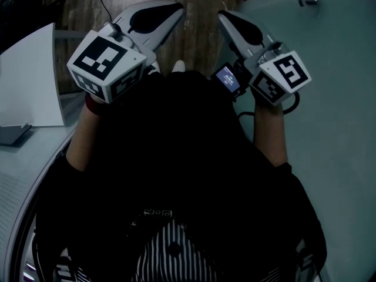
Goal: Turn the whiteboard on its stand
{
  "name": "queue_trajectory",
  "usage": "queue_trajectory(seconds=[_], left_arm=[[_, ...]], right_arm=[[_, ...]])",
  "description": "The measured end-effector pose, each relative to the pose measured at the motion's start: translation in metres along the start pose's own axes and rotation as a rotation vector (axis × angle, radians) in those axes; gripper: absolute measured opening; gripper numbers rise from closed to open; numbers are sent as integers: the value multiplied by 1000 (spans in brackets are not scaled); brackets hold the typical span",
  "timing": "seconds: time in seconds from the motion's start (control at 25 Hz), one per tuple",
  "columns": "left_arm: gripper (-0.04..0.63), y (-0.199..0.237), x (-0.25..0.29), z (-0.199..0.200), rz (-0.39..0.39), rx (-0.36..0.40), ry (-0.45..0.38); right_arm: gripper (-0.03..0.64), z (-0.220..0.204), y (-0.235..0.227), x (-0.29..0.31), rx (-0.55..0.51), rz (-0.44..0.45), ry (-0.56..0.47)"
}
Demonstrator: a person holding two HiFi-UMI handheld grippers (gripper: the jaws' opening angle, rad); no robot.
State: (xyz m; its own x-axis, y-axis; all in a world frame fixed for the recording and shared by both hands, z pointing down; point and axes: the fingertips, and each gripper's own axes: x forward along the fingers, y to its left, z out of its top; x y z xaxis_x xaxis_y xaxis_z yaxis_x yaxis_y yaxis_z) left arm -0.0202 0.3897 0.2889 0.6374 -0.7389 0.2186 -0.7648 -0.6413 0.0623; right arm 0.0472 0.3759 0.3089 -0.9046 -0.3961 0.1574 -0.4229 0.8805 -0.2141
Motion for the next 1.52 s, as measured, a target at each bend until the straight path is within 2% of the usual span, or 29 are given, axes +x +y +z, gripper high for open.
queue_trajectory(seconds=[0.12, 0.28, 0.44, 0.56, 0.8, 0.96, 1.12, 1.2, 1.4, 1.52], left_arm=[[2, 0, -1, 0, 3, -15, 10], [5, -15, -10, -2, -59, -89, 6], [5, -17, -21, -5, -22, -113, -10], [6, -15, -20, -9, 4, -117, -12], [6, -25, -18, -19, -35, -129, 6], [6, -11, -4, -30, -19, -168, 22], [6, 18, 40, -7, -30, -145, 8], [6, 24, 54, 7, -52, -127, 1], [6, 38, 77, 28, -128, -99, -5], [6, 69, 95, 55, -153, -87, -3]], right_arm=[[0, 4, -6, 2, 18, 11, -5], [0, 4, -4, 4, 25, 21, -10], [0, 4, -1, 3, -7, -15, -14], [0, 2, -2, 2, 14, 3, -20], [-1, 2, 1, 1, -10, 14, -19], [0, 1, -11, 1, -12, -3, -22], [0, 17, -58, 4, 36, -23, -38], [0, 28, -70, 1, 59, -37, -56], [0, 48, -89, 10, 29, -88, -44], [0, 77, -111, 31, 59, -99, -52]])
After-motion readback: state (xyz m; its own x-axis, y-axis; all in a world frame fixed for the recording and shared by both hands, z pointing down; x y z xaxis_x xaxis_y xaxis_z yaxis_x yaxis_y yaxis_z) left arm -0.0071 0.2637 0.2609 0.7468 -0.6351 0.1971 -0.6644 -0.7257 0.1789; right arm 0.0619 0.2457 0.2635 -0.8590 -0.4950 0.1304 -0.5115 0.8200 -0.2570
